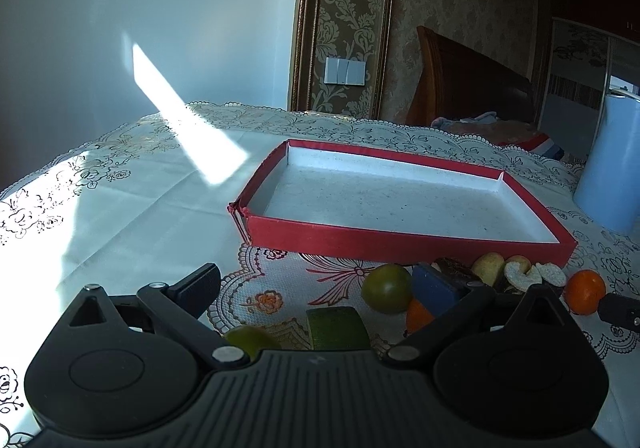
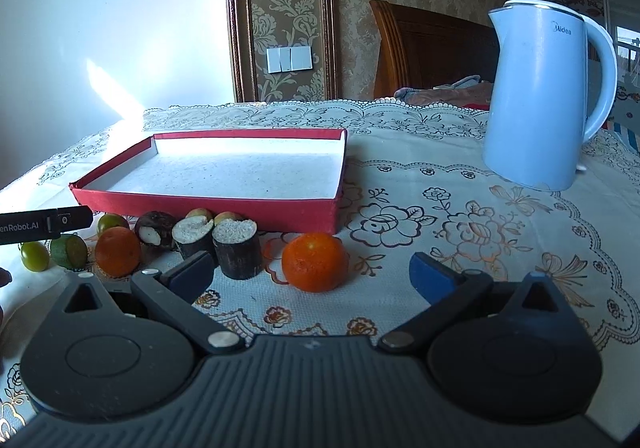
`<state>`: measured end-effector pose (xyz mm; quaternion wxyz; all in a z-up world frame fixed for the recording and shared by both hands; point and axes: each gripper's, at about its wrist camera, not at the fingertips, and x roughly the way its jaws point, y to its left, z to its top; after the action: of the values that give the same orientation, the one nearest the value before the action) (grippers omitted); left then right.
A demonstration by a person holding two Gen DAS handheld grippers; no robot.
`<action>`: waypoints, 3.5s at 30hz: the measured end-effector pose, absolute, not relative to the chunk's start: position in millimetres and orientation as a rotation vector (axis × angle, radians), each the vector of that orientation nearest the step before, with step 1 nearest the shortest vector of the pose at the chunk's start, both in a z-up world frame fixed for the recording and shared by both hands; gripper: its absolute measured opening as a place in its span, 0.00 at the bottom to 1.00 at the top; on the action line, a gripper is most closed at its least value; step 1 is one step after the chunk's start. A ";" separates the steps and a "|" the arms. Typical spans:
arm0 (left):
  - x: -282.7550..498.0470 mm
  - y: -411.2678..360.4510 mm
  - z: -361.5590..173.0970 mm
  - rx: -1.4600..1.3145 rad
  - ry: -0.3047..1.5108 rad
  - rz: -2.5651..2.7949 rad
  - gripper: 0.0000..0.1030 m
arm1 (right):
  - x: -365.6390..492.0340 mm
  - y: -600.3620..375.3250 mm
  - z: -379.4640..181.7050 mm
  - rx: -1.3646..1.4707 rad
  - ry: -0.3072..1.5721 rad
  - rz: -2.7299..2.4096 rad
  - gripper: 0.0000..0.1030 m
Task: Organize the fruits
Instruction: 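Grasp the green cucumber slice with the left gripper while the right gripper grasps the orange, then carry the cucumber slice and orange into the tray and open both grippers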
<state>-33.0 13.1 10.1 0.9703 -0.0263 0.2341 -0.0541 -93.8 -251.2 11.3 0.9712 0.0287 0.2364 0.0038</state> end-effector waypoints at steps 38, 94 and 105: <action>-55.0 -11.5 5.9 0.116 0.464 -0.285 0.73 | -37.4 -262.8 -0.5 0.016 0.645 0.095 0.40; -44.5 -10.5 23.4 0.003 0.548 -0.103 0.27 | -47.2 -266.7 4.9 0.038 0.596 0.028 0.40; -37.8 -22.7 43.0 0.039 0.467 -0.084 0.20 | -70.1 -234.9 41.3 0.037 0.455 0.047 0.40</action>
<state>-37.8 -22.7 43.0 0.9719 0.0192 0.2311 -0.0415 -70.1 -234.9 41.3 0.9737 0.0184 0.2257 0.0233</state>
